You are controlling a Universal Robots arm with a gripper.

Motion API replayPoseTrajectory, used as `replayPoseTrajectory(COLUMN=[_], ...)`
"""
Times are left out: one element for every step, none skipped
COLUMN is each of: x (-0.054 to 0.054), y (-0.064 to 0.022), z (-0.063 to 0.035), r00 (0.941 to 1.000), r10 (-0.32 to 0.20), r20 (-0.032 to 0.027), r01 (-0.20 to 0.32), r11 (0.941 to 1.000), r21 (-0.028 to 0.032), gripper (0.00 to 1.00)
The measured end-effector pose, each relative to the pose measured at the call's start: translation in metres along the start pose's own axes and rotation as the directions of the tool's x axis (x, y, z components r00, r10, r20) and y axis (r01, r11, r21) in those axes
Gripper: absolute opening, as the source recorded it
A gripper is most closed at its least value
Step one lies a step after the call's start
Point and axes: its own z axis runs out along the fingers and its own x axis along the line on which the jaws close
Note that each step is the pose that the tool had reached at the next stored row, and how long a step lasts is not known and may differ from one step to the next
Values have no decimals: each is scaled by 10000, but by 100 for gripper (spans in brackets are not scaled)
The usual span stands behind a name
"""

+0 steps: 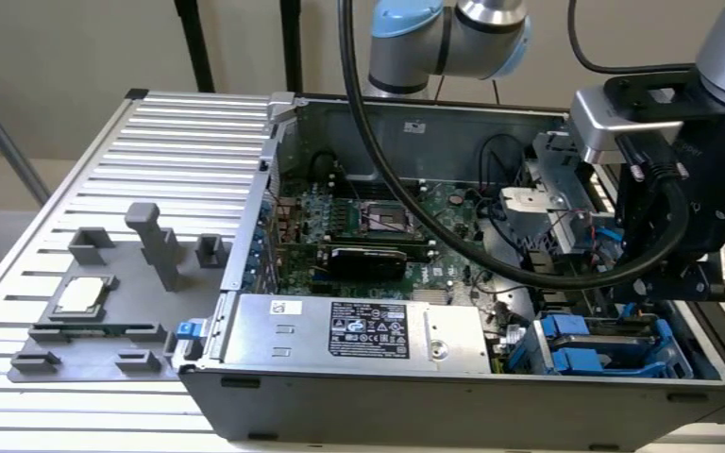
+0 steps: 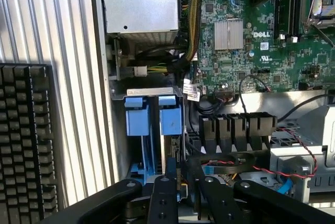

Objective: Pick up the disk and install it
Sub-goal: 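Insert the second disk wire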

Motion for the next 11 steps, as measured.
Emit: replayPoseTrajectory(x=[-3,-5,-6,-7,-8,-8,-11,-15,-20,-25,-32], y=[0,0,0,1,1,2,3,5,7,9,10], z=[0,0,1,4,8,15,26,41,56,69,81], r00=[10000,10000,10000,10000,10000,10000,10000,10000,10000,10000,10000], r10=[1,0,0,1,1,1,0,0,0,0,0], r20=[1,-1,0,1,1,-2,-7,-6,-5,-7,-8], r01=[-1,0,0,-1,-1,-1,0,0,0,0,0], r11=[10000,10000,10000,10000,10000,10000,10000,10000,10000,10000,10000], r21=[0,0,0,0,0,0,0,0,0,0,0], gripper=[100,100,100,100,100,100,100,100,100,100,100])
